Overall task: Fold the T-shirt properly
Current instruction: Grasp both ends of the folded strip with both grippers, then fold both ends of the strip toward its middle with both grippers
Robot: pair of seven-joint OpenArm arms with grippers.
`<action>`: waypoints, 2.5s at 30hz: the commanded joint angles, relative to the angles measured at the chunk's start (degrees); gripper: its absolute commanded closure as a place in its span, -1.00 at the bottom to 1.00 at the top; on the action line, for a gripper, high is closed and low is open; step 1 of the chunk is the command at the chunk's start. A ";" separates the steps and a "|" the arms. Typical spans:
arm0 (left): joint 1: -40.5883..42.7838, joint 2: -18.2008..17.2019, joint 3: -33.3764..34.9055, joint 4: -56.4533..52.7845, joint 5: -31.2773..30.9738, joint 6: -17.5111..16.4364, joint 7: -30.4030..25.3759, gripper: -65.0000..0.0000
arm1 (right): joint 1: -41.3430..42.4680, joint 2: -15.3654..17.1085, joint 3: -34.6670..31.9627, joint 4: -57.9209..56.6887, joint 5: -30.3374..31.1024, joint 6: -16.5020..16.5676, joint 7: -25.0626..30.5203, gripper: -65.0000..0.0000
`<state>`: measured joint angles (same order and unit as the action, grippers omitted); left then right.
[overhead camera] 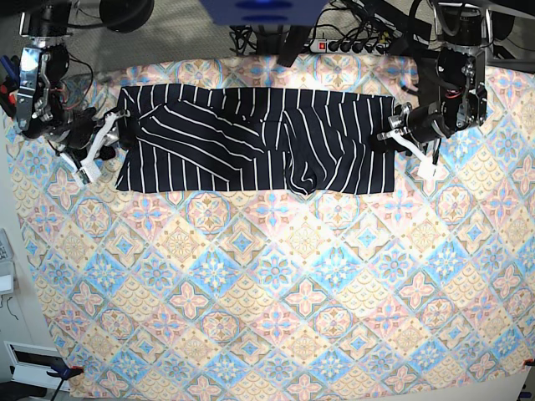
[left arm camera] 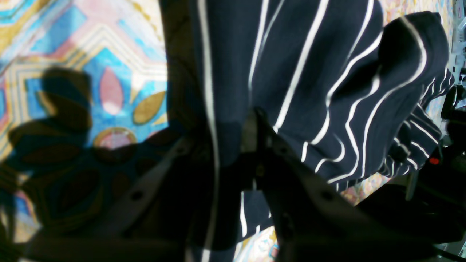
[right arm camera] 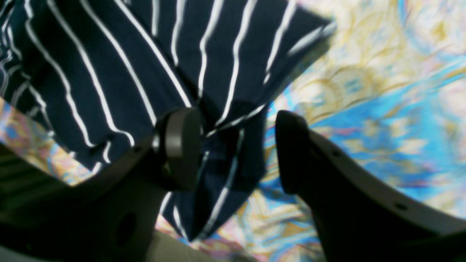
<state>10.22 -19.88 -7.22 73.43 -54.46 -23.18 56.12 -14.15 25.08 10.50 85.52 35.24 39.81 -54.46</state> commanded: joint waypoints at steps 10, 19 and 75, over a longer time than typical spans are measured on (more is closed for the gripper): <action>-0.15 -0.56 -0.03 0.64 0.00 0.10 0.19 1.00 | 3.56 0.81 0.27 -8.90 2.60 0.19 0.79 0.00; -0.15 -0.56 -0.03 0.64 0.00 0.10 0.19 1.00 | 5.76 -0.33 0.18 -16.20 7.26 0.19 0.79 0.00; -7.45 8.67 7.53 0.37 4.39 0.37 -0.16 1.00 | 18.06 1.25 4.22 -15.23 7.52 0.19 -6.42 0.89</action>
<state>3.16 -11.62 0.10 73.01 -49.10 -22.35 56.12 3.27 25.15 14.50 68.97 41.63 39.77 -61.58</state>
